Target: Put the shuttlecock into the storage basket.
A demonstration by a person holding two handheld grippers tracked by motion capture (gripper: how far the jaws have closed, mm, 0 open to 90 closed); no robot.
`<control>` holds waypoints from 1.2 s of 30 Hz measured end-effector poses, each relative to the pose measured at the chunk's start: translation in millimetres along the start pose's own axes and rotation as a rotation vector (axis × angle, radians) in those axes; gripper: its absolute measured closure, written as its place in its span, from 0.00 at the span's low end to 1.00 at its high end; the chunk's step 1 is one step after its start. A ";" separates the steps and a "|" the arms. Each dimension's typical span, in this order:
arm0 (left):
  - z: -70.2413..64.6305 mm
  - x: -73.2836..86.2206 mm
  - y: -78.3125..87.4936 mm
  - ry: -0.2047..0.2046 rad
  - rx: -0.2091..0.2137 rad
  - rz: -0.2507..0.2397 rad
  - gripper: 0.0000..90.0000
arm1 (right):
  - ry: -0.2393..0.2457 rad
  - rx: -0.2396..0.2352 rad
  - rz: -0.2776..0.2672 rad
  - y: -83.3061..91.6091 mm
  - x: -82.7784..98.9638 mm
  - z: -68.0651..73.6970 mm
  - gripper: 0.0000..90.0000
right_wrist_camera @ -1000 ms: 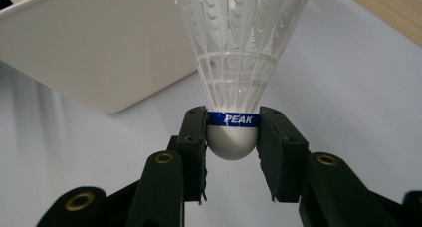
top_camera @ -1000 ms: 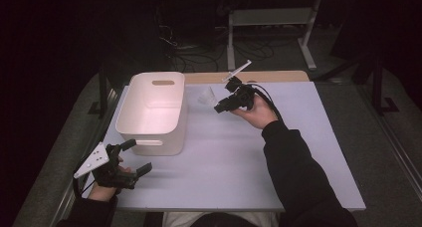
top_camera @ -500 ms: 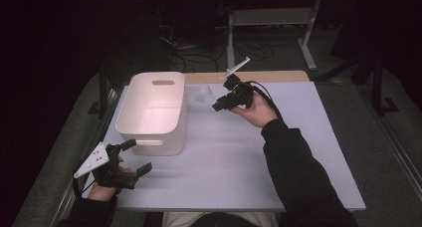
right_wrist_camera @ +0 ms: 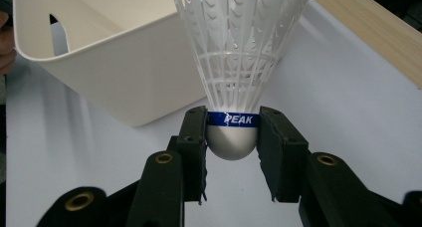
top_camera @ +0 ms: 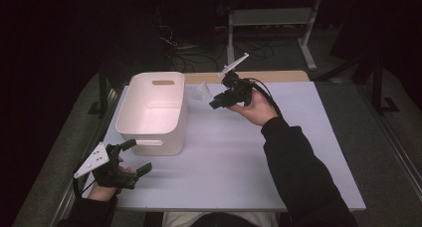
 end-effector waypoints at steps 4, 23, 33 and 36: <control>0.1 0.0 0.2 -0.002 0.000 0.001 0.00 | 0.011 0.001 -0.002 2.3 -4.4 3.8 0.71; 0.1 0.0 0.1 -0.002 0.001 0.002 0.00 | 0.060 -0.008 -0.016 8.6 -21.2 19.8 0.71; -0.1 0.0 0.2 -0.004 0.001 0.002 0.00 | 0.079 -0.025 -0.016 4.7 -29.8 28.8 0.71; 0.0 0.0 0.1 -0.003 0.001 0.001 0.00 | 0.089 -0.028 -0.019 4.1 -34.9 32.7 0.71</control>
Point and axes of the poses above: each handheld gripper's, and its own axes: y roughly backward along the jaws, x roughly out of its underside, z roughly to its left, the point moved 2 cm from there along -y, roughly forward along the jaws, and after that the axes turned 1 degree about -y, right-handed, at the moved point
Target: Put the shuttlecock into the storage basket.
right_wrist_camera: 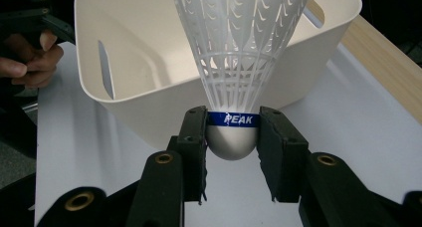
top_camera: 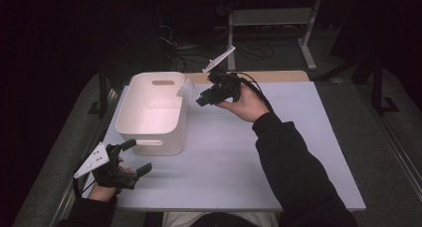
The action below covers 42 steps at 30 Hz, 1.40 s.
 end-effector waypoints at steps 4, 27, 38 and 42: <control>0.1 0.0 -0.1 0.000 0.000 0.001 0.00 | 0.005 -0.004 -0.006 0.1 -4.1 2.5 0.71; -0.2 -0.1 0.2 -0.001 0.003 -0.002 0.00 | 0.080 -0.045 -0.026 -13.2 -42.7 29.4 0.71; -0.1 -0.1 0.2 0.000 0.003 -0.002 0.00 | 0.092 -0.067 -0.024 -26.4 -52.9 38.6 0.71; -0.2 -0.1 0.3 0.000 0.004 -0.003 0.00 | 0.099 -0.071 -0.018 -30.2 -55.8 41.7 0.71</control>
Point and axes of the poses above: each handheld gripper's, and its own axes: y roughly backward along the jaws, x roughly out of its underside, z roughly to its left, the point moved 2 cm from there along -y, roughly forward along the jaws, and after that the axes turned 1 degree about -y, right-handed, at the moved point
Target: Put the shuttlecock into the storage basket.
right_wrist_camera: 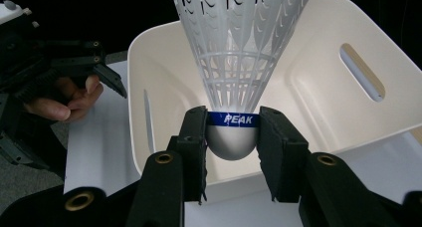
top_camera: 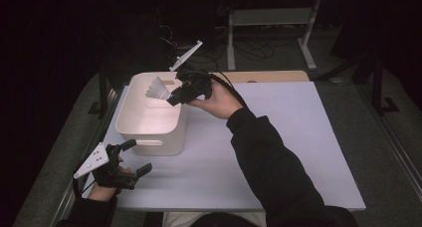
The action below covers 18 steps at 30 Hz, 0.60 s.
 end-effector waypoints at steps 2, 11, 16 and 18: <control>0.0 0.0 0.1 0.000 0.001 0.000 0.00 | 0.000 -0.001 0.003 -1.2 -0.6 0.7 0.71; 0.0 -0.1 0.2 0.001 0.001 -0.001 0.00 | 0.013 -0.022 0.027 -18.5 -5.4 5.7 0.71; 0.0 0.0 0.3 0.001 0.002 -0.001 0.00 | 0.017 -0.036 0.033 -27.0 -5.5 6.8 0.71; 0.0 -0.1 0.3 0.001 0.002 -0.001 0.00 | 0.015 -0.039 0.036 -29.9 -5.6 7.3 0.71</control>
Point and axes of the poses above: each handheld gripper's, and its own axes: y roughly backward along the jaws, x roughly out of its underside, z roughly to its left, the point moved 2 cm from there along -y, roughly forward along the jaws, and after that the axes turned 1 degree about -y, right-handed, at the moved point
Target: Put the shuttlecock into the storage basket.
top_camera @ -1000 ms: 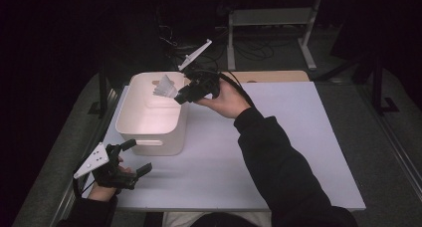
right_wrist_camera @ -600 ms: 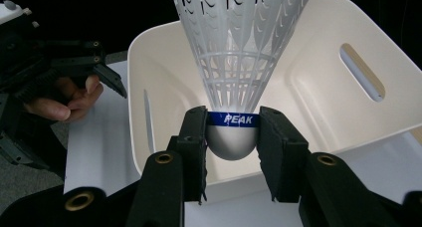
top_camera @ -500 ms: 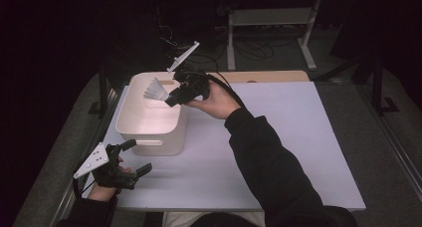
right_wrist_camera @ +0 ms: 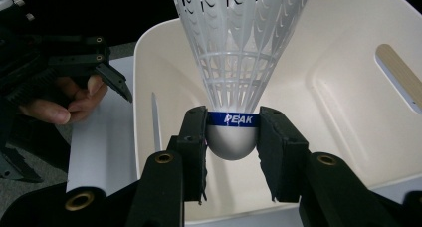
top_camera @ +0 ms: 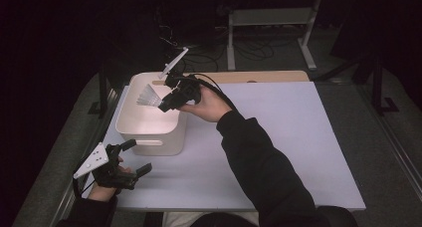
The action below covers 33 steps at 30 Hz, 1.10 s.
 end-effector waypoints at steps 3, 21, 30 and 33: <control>0.1 0.0 -0.1 0.000 -0.001 0.002 0.00 | 0.005 -0.004 0.006 -3.9 -0.1 0.3 0.71; -0.1 0.0 0.1 0.000 0.003 -0.001 0.00 | -0.001 -0.032 0.059 -33.4 4.2 -1.3 0.71; 0.0 0.0 0.2 0.000 0.003 -0.001 0.00 | -0.010 -0.041 0.089 -43.3 7.8 -2.7 0.71; -0.1 0.0 0.2 0.000 0.004 -0.002 0.00 | -0.009 -0.043 0.096 -46.8 9.2 -3.5 0.71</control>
Point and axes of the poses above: each handheld gripper's, and its own axes: y roughly backward along the jaws, x roughly out of its underside, z roughly to its left, the point moved 2 cm from there along -y, roughly forward along the jaws, and after that the axes turned 1 degree about -y, right-handed, at the moved point
